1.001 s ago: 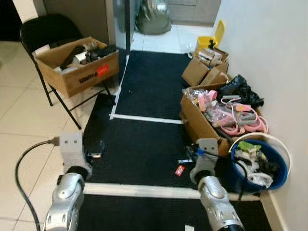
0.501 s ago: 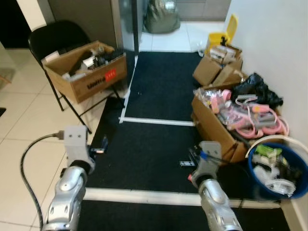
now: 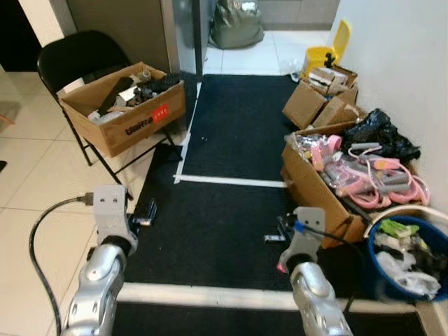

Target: Picking trash to rubbish bin

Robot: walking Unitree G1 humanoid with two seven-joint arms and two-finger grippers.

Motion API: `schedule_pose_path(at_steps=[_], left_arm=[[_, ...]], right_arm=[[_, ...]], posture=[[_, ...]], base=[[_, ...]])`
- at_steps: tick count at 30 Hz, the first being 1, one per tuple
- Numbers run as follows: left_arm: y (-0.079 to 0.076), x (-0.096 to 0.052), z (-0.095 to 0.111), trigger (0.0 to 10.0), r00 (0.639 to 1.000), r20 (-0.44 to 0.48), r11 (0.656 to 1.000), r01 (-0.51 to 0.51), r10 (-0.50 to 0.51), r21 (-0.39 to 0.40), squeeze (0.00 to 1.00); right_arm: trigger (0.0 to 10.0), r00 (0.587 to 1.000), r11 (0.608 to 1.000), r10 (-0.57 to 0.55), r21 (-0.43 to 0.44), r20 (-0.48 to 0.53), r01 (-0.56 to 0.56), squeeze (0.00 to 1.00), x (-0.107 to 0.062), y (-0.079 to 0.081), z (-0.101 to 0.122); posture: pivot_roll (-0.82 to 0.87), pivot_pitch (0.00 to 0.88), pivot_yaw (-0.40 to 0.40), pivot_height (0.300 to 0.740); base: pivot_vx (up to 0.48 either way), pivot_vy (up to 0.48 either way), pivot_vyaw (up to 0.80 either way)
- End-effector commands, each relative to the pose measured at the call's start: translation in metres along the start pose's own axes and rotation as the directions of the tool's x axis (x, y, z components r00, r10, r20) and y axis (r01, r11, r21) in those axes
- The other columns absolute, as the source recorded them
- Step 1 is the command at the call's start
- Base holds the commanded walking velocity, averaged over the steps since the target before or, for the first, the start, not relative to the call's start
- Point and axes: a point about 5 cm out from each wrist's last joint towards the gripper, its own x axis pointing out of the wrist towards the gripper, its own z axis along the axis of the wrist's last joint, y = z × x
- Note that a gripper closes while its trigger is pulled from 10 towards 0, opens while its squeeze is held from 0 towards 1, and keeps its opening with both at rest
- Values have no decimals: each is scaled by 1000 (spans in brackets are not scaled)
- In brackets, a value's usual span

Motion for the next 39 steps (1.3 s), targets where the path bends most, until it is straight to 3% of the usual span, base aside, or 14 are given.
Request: schedule_pose_path(at_steps=[1,7,39], left_arm=[[4,-3,-5,10000,1000,-19,1000,-16,16,2,0],[5,-4,-5,10000,1000,-17,1000,-25,25,-1,0],[4,-5,-5,10000,999,-20,1000,-29,29,4,0]], right_arm=[[10000,1000,1000,17,22,-11,-17,0,0,7,-3],[10000,1000,1000,24,11,-14,-24,0,1,8,-3],[10000,999,999,44,22,-28,-43,0,1,11,-7]], posture=[[77,140,20,740],[76,136,15,740],[83,141,15,740]], base=[[262,0,-800],[265,0,-656],[265,0,0]])
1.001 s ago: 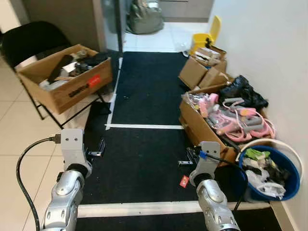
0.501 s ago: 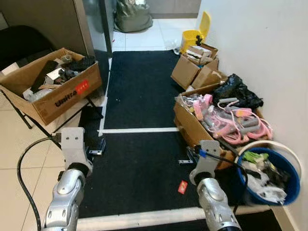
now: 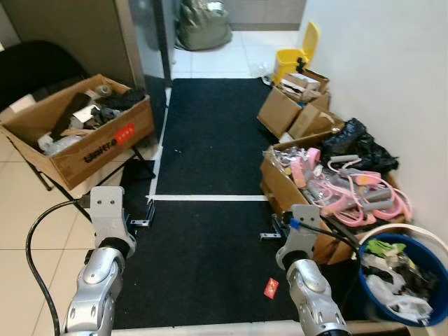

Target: Picking trash to rubbish bin

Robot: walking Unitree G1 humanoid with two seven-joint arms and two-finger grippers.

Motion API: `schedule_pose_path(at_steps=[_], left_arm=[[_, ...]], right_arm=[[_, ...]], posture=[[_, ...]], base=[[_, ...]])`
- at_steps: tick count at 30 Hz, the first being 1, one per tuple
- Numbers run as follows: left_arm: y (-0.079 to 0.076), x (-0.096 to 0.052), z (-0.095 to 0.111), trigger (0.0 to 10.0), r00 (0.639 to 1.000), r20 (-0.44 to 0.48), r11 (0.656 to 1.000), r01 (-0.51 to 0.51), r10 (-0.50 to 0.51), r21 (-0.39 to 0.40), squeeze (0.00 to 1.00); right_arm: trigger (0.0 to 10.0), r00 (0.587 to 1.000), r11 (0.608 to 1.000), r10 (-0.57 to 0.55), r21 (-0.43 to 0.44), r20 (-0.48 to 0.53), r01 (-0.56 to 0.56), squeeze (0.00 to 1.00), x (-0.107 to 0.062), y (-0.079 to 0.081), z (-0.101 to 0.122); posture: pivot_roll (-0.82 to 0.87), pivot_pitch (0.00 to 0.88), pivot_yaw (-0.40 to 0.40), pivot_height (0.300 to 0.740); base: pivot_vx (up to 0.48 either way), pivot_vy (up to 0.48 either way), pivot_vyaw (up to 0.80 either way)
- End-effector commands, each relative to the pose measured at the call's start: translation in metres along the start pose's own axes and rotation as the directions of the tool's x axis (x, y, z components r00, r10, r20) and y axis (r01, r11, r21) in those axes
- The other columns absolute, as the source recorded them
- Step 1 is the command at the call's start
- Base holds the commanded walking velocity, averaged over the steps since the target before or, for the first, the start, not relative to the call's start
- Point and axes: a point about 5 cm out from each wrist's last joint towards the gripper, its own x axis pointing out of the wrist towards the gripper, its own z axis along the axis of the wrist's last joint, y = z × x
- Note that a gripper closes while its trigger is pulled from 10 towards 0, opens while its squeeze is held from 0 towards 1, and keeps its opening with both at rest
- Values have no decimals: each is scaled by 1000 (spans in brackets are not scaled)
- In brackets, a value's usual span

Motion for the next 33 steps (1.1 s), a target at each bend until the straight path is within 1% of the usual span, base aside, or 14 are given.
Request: schedule_pose_path(at_steps=[1,2,5,9,33], left_arm=[[1,-2,-2,10000,1000,-15,1000,-1,1,13,0],[2,-2,-2,10000,1000,-15,1000,-4,4,12,0],[2,-3,-3,10000,1000,-16,1000,-2,2,13,0],[2,-2,-3,10000,1000,-14,1000,-7,8,10,0],[1,-3,-4,10000,1000,-17,1000,-8,9,5,0]], right_arm=[[10000,1000,1000,-5,16,-26,6,0,-3,0,-6],[10000,1000,999,-4,36,-31,5,0,-4,1,-8],[10000,999,999,-2,40,-34,3,0,-4,1,-8],[10000,999,1000,5,27,-32,-5,0,-4,1,-8],[10000,999,1000,15,13,-37,-15,0,-3,0,-8]], posture=[[83,141,15,740],[86,136,14,740],[82,139,12,740],[84,137,10,740],[81,137,2,740]], base=[[266,0,0],[266,0,0],[265,0,0],[266,0,0],[265,0,0]])
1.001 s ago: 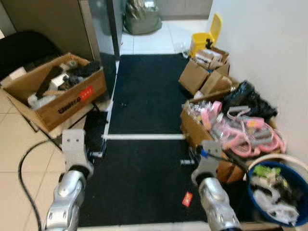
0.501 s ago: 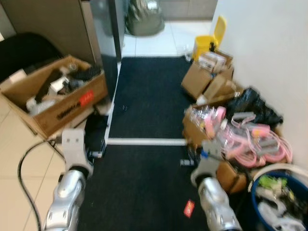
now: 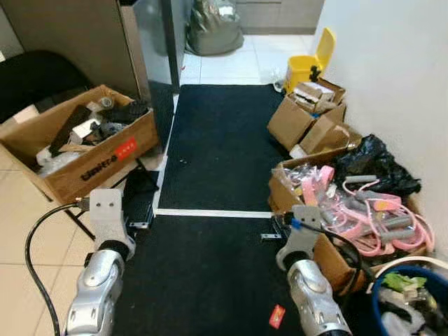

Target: Picking trash to rubbish bin

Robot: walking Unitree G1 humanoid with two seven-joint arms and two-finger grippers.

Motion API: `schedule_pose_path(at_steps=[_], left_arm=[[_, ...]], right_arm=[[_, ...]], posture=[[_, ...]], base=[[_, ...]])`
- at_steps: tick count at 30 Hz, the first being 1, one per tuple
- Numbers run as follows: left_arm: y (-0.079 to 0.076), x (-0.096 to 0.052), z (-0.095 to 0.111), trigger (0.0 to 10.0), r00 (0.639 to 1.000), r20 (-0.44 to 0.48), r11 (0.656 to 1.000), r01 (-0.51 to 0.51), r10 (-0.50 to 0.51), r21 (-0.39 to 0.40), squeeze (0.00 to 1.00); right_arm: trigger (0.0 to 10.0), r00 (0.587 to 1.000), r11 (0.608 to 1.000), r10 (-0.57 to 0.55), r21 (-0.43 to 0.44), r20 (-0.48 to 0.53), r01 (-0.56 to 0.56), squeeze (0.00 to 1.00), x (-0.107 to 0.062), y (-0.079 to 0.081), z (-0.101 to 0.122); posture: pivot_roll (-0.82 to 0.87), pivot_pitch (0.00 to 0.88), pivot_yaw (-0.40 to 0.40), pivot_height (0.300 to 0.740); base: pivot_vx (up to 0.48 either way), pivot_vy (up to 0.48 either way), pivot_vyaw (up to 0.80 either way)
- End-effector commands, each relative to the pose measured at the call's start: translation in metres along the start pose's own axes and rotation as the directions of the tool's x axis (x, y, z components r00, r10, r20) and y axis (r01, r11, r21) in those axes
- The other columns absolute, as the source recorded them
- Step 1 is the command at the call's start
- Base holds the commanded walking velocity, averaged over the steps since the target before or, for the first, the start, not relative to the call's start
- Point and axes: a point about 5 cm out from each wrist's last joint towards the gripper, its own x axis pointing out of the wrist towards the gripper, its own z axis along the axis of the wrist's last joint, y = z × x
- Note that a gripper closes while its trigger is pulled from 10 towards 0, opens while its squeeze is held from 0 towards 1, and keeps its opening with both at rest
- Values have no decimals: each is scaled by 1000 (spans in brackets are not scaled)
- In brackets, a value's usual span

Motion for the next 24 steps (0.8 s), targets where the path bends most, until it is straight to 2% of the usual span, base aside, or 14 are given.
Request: schedule_pose_path(at_steps=[1,24], left_arm=[[4,-3,-3,10000,1000,-13,1000,-16,16,5,0],[3,-2,-2,10000,1000,-13,1000,-15,15,3,0]], right_arm=[[10000,1000,1000,9,10,-28,-9,0,-3,4,-7],[10000,999,1000,17,4,-36,-16,0,-2,6,-8]], posture=[[81,137,2,740],[80,143,-2,740]], base=[[270,0,0],[272,0,0]])
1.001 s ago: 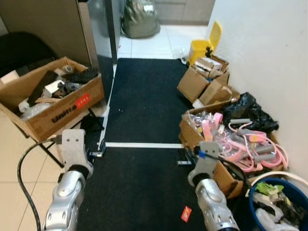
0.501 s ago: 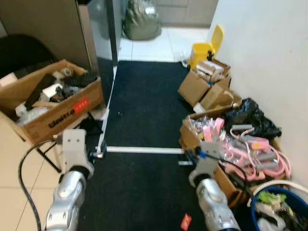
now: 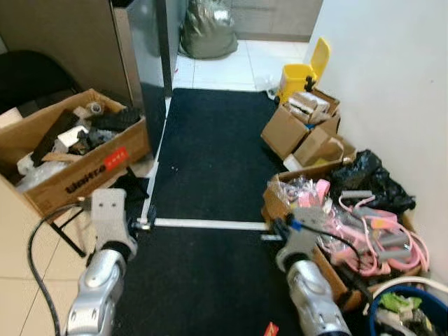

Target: Picking trash to rubbish bin

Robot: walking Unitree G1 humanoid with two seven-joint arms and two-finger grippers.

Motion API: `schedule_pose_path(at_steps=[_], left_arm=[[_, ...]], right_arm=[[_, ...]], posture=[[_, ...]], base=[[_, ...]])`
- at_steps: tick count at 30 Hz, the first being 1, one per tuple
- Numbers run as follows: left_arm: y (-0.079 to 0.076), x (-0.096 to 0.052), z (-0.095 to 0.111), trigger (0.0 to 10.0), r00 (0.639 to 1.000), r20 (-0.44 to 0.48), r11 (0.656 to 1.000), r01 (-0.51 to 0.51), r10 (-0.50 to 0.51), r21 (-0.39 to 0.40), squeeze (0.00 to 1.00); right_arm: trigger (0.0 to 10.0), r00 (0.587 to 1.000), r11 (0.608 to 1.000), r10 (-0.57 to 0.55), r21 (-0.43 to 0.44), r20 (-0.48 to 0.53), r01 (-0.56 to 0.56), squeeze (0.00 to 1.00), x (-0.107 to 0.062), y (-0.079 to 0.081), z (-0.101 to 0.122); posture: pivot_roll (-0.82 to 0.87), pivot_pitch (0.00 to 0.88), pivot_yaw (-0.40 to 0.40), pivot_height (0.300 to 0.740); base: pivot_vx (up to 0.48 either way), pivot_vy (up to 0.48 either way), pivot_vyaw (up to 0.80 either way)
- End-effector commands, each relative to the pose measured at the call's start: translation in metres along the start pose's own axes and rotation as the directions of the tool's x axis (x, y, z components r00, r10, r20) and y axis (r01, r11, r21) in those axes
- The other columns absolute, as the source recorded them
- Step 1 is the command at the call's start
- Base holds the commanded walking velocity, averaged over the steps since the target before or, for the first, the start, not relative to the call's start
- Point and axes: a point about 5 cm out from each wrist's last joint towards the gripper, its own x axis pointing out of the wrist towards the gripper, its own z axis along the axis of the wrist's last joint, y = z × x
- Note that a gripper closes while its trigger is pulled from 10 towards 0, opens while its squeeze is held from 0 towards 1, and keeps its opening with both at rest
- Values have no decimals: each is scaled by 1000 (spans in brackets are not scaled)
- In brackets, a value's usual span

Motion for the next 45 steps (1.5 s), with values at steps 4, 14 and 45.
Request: schedule_pose_path(at_steps=[4,14,45], left_arm=[[0,-2,-3,10000,1000,-14,1000,2,-2,4,0],[1,-2,-3,10000,1000,-11,1000,-4,4,3,0],[1,-2,-1,10000,1000,1,1000,0,0,6,0]], right_arm=[[10000,999,1000,-19,-8,-36,19,0,-4,-7,-7],[10000,999,1000,-11,-13,-38,11,0,-3,-7,-7],[10000,999,996,36,-86,-23,-38,0,0,0,-5]], posture=[[82,140,-7,740],[85,130,-11,740],[93,113,-21,740]], base=[[279,0,0],[280,0,0],[281,0,0]])
